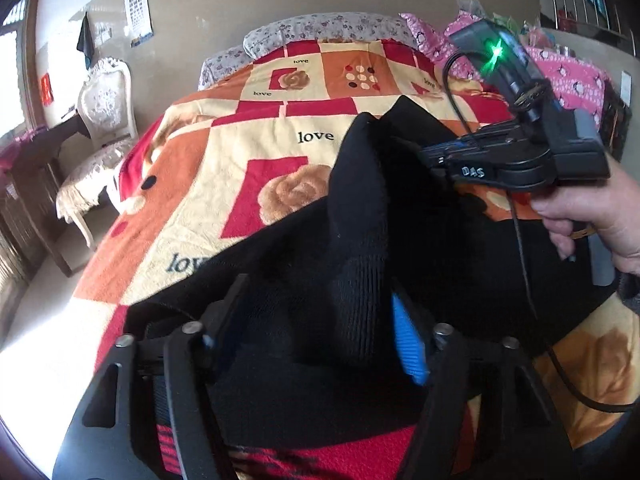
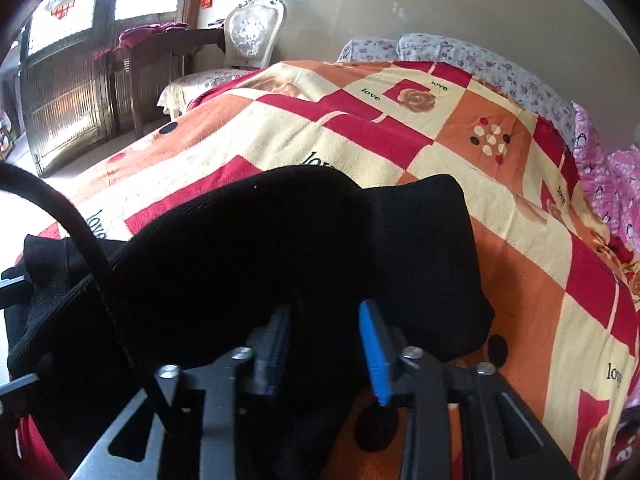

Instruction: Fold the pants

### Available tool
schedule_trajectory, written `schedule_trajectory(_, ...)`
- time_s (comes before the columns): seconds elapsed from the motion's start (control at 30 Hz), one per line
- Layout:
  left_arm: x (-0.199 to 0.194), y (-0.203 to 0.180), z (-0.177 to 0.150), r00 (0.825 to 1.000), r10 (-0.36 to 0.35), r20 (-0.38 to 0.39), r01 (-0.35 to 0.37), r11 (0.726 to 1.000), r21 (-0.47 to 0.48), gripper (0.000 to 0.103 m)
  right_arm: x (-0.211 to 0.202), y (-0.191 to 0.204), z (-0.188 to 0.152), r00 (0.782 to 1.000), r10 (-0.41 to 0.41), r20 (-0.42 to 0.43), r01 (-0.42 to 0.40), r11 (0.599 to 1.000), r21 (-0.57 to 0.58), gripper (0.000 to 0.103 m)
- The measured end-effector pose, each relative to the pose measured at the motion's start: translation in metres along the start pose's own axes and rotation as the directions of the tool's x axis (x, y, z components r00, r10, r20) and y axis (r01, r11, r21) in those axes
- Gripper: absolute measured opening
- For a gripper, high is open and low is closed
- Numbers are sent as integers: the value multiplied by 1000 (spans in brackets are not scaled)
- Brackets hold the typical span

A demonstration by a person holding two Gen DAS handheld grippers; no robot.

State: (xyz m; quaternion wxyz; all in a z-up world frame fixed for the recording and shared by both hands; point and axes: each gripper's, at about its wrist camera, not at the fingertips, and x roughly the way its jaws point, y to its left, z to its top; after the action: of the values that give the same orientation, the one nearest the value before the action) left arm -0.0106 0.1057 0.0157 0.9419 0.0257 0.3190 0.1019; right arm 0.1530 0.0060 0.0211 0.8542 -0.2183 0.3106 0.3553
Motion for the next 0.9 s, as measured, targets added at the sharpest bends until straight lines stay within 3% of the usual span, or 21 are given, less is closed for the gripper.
schedule_trajectory(0.03,2,1,3,1000,24,-14,-24,1000,6,6,-3,-5,0,1000,-1,6,1,1000,17,1)
schedule_trajectory(0.17,-8,33,16,997,71,29,-69,996,-64,5,-53,-44,-1,990,-36,134,21,993,113,1)
schedule_trajectory(0.47,-19,103,77,983,149,111,-132,980,-147,4,-198,-169,-21,958,-49,282,-50,940,336,1)
schedule_trajectory(0.63,10,122,93,986,144,84,-125,971,-204,4,-269,-188,-49,923,-65,379,-98,913,396,1)
schedule_trajectory(0.77,38,112,93,991,119,53,-106,973,-205,4,-281,-190,-67,912,-54,406,-138,893,428,1)
schedule_trajectory(0.9,68,107,90,990,142,14,-136,966,-219,4,-250,-215,-77,930,-61,363,-137,857,496,1)
